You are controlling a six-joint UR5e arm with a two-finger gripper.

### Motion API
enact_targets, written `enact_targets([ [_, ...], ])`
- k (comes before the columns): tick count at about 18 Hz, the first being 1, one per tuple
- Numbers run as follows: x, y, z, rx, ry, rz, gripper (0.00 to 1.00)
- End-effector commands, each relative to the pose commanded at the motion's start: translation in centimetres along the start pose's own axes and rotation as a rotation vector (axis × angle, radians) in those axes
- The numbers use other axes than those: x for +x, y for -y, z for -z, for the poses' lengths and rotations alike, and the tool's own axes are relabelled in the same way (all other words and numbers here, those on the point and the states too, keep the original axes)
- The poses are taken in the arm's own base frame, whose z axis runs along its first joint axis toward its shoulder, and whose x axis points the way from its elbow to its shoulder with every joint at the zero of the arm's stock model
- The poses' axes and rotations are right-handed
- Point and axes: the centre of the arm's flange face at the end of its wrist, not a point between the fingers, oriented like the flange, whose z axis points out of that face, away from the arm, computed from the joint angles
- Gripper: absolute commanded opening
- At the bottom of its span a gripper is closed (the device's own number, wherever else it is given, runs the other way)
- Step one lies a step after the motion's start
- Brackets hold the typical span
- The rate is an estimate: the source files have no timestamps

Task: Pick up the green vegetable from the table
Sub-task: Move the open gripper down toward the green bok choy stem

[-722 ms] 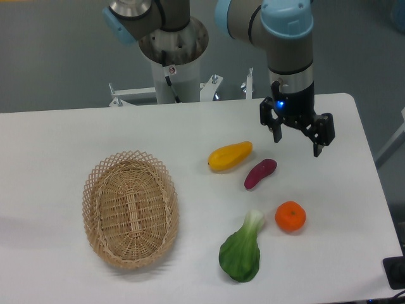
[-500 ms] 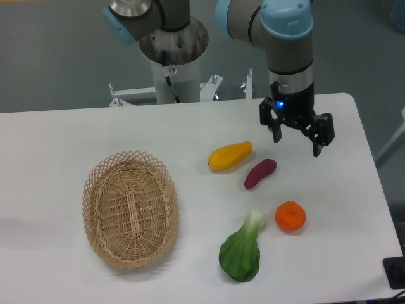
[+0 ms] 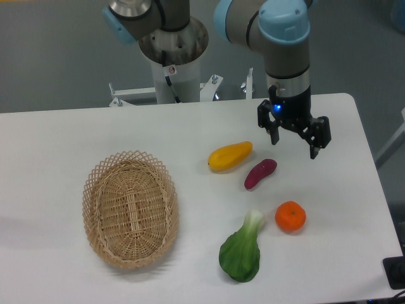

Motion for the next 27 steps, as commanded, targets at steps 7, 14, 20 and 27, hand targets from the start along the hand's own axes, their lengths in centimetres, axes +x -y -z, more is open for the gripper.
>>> enact_targets([
  [7,2.0,2.8,-4.3,-0.002,-0.055,0.072,1.00],
  [14,3.5,5.6,-13.0,-0.025,-0.149,-0.033,1.00],
  [20,4.9,6.8,-17.7,-0.039,-0.208,-0.121,1.00],
  [27,5.3,7.1,-19.3,-0.029,-0.193,-0.120,1.00],
])
